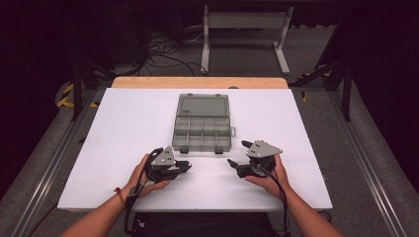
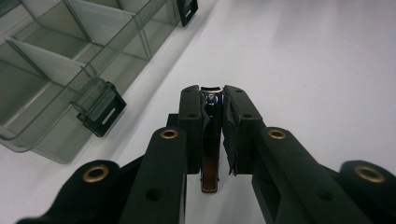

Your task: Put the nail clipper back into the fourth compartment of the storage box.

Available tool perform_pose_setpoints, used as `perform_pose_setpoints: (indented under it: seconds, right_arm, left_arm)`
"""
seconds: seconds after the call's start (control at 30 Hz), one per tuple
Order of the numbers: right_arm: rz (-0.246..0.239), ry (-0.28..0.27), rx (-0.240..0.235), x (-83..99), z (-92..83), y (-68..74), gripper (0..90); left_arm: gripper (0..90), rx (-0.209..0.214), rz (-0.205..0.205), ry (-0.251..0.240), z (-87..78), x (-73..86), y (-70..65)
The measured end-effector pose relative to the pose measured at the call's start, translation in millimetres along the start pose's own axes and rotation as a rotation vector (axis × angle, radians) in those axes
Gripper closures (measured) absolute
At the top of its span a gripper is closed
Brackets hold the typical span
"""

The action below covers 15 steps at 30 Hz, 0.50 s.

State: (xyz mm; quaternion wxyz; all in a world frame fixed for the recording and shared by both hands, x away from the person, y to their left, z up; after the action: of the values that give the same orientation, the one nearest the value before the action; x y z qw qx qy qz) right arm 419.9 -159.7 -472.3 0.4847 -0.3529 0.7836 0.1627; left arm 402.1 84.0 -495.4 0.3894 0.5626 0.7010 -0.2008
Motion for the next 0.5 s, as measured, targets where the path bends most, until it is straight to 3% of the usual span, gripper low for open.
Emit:
perform_pose_setpoints:
  seconds: [0.1,0.5]
  right_arm:
    - [-0.009,-0.011,0.005,-0.7,-2.5,-0.4,19.5]
    - [-0.037,-0.022,0.003,-2.6,-4.3,3.1,19.2]
  left_arm:
    - [79.0,-0.020,0.017,-0.011,-3.2,-2.5,1.5]
    - [80.6,-0.042,0.007,-0.022,-5.7,-2.7,5.6]
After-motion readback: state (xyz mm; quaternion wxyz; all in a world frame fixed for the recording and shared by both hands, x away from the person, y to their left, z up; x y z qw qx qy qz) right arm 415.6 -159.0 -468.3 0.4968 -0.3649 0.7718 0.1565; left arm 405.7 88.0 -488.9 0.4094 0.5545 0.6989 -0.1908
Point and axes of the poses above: each handheld gripper's, and its own axes: z roughly forward along the jaws, x roughly out of its underside, y roughly to its left, the point moved 7 cm from there along z, roughly forward along the jaws, and after that the axes turned 7 degrees about z, right-handed, at the moved point
